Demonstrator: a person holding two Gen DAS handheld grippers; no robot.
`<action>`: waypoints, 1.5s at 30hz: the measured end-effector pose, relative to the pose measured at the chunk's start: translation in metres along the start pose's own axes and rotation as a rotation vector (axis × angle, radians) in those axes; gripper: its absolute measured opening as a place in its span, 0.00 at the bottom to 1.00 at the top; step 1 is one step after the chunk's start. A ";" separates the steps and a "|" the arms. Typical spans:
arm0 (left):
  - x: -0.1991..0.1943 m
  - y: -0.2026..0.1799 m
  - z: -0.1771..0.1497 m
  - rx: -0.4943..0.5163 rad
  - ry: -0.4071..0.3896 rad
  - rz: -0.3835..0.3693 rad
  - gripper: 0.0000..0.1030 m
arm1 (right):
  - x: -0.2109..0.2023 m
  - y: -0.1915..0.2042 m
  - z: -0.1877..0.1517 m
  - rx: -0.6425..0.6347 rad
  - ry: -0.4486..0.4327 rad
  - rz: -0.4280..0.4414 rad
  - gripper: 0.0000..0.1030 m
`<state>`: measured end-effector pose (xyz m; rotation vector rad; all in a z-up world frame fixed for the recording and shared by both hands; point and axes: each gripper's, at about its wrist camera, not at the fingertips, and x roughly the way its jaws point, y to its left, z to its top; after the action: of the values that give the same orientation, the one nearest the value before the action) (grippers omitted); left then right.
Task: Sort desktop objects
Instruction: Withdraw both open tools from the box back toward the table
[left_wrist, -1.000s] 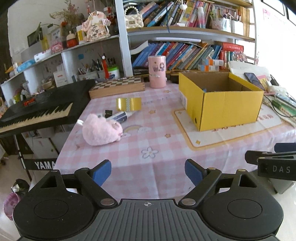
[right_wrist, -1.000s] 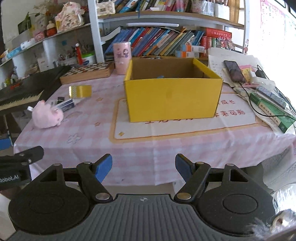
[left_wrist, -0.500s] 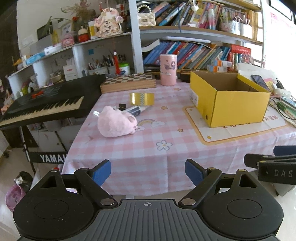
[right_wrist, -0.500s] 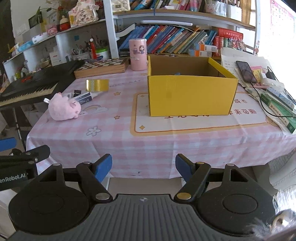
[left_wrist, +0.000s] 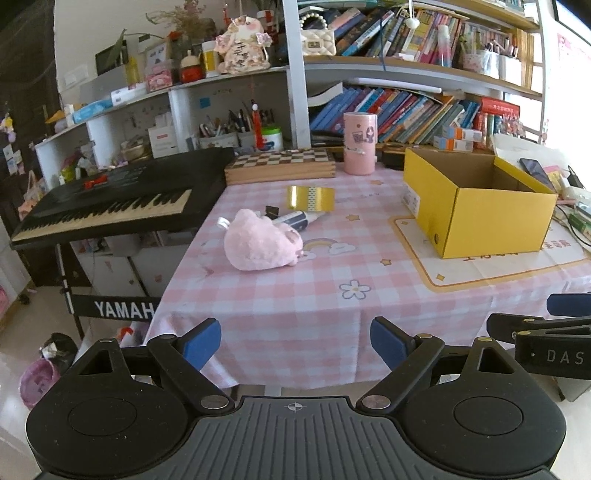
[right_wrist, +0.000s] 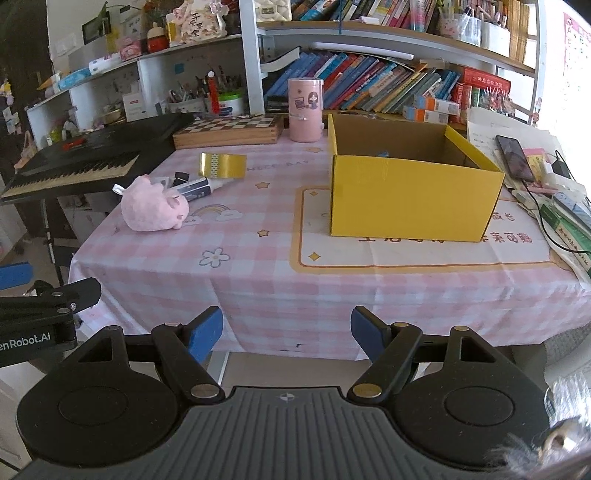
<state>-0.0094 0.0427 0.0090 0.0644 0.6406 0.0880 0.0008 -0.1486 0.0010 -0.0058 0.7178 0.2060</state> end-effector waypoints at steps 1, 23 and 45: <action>0.000 0.001 0.000 -0.001 0.000 0.001 0.88 | 0.000 0.001 0.000 -0.001 0.002 0.002 0.73; -0.003 0.023 0.000 -0.014 -0.017 0.019 0.88 | 0.009 0.029 0.010 -0.041 -0.001 0.050 0.73; 0.008 0.035 0.001 -0.056 0.006 0.057 0.88 | 0.028 0.048 0.022 -0.114 0.012 0.099 0.73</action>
<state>-0.0042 0.0780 0.0082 0.0286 0.6418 0.1615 0.0271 -0.0949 0.0023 -0.0798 0.7183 0.3418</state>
